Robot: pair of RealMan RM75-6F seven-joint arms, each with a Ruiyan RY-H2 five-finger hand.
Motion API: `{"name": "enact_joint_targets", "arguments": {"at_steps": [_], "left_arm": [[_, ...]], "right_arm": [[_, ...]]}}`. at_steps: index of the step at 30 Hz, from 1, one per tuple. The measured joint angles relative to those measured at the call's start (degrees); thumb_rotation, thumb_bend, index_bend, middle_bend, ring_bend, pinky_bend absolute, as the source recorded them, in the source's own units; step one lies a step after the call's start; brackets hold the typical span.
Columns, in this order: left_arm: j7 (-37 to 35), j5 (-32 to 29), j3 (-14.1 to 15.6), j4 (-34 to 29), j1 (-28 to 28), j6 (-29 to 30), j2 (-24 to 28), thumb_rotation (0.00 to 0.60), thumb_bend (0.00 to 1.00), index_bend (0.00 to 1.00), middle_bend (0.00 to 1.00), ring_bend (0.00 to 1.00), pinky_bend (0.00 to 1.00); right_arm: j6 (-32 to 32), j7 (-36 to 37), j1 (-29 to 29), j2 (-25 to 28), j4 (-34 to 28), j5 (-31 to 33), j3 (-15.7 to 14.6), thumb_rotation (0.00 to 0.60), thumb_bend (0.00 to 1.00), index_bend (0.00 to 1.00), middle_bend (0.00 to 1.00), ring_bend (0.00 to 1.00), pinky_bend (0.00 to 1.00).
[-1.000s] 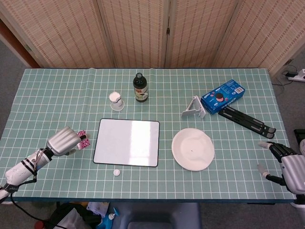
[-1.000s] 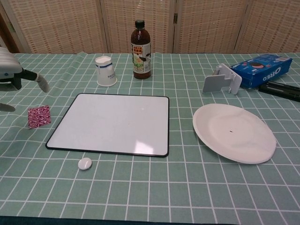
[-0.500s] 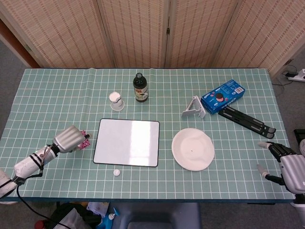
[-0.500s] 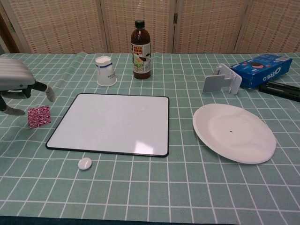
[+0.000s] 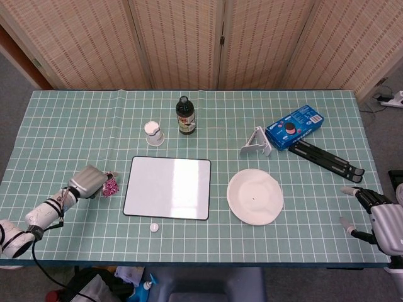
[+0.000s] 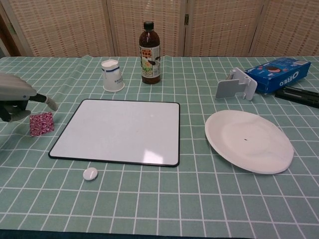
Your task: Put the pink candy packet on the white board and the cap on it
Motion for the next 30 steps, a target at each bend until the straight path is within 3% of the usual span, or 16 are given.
{"name": "enact_joint_targets", "arguments": {"at_steps": [19, 30], "left_arm": [[7.4, -8.7, -1.3, -0.4, -1.8, -5.8, -2.5, 0.600, 0.66, 0.13, 0.95, 0.94, 1.00], [10.4, -15.6, -0.8, -2.4, -2.4, -9.7, -0.5, 0.600, 0.66, 0.16, 0.95, 0.94, 1.00]], "right_arm": [[0.5, 0.3, -0.6, 0.0, 0.3, 0.5, 0.0, 0.600, 0.24, 0.26, 0.30, 0.30, 0.38], [0.5, 0.7, -0.5, -0.2, 0.8, 0.4, 0.1, 0.600, 0.24, 0.26, 0.30, 0.30, 0.38]]}}
